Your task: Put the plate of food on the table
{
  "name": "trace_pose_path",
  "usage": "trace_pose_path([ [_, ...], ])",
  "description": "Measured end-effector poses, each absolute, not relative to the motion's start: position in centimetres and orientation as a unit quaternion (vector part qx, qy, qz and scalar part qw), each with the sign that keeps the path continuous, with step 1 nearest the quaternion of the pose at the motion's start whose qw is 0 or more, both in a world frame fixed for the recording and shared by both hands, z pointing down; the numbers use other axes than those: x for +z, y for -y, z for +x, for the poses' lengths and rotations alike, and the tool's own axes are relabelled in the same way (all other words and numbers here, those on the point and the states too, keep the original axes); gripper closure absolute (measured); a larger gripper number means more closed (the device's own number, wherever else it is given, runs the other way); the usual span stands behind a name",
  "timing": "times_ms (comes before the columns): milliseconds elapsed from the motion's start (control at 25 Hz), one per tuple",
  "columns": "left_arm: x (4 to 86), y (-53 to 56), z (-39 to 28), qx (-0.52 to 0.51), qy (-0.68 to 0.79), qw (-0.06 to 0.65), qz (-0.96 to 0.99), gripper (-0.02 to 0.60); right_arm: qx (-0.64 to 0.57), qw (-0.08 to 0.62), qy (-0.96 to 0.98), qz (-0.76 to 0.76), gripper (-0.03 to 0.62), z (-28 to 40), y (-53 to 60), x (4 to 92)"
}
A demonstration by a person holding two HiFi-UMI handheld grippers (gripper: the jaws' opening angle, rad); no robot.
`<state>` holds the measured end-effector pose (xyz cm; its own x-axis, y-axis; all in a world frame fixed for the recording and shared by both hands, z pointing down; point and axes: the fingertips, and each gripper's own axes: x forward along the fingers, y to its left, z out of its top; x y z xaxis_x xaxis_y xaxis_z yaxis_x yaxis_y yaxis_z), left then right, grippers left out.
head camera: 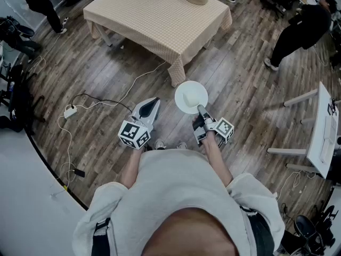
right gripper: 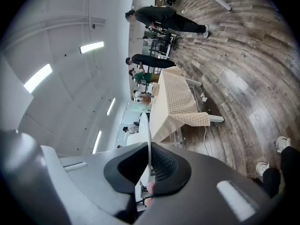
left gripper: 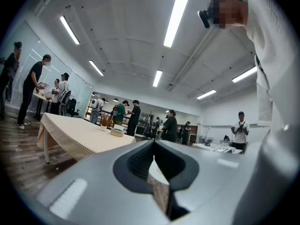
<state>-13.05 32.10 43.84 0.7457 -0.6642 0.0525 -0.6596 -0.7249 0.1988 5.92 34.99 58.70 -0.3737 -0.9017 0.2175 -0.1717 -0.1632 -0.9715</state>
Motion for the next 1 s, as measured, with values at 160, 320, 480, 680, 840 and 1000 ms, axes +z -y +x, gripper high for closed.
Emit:
trace_pose_path([
  [160, 43.7, -31.5, -12.6, -0.012, 0.353, 0.098, 0.930, 0.572, -0.591, 0.326, -0.589, -0.445, 0.586, 5.7, -33.9, 58.1],
  [320, 43.9, -31.8, -12.1, -0.009, 0.351, 0.101, 0.931, 0.572, -0.593, 0.320, -0.590, -0.445, 0.586, 5.9, -34.4, 58.4],
  [480, 44.1, -31.9, -11.6, -0.007, 0.354, 0.103, 0.930, 0.572, -0.602, 0.324, -0.579, -0.444, 0.585, 6.6, -34.4, 58.4],
  [680, 44.4, -32.3, -10.7, -0.006, 0.359, 0.105, 0.927, 0.572, -0.604, 0.313, -0.575, -0.455, 0.582, 8.4, -34.8, 59.3],
  [840, 44.6, -32.3, -10.2, -0.006, 0.365, 0.106, 0.925, 0.572, -0.601, 0.322, -0.583, -0.442, 0.583, 9.1, -34.6, 59.2],
  [1000, 45.2, -32.5, -9.4, -0.005, 0.372, 0.109, 0.922, 0.572, -0.604, 0.319, -0.583, -0.440, 0.582, 10.2, -34.8, 59.8],
])
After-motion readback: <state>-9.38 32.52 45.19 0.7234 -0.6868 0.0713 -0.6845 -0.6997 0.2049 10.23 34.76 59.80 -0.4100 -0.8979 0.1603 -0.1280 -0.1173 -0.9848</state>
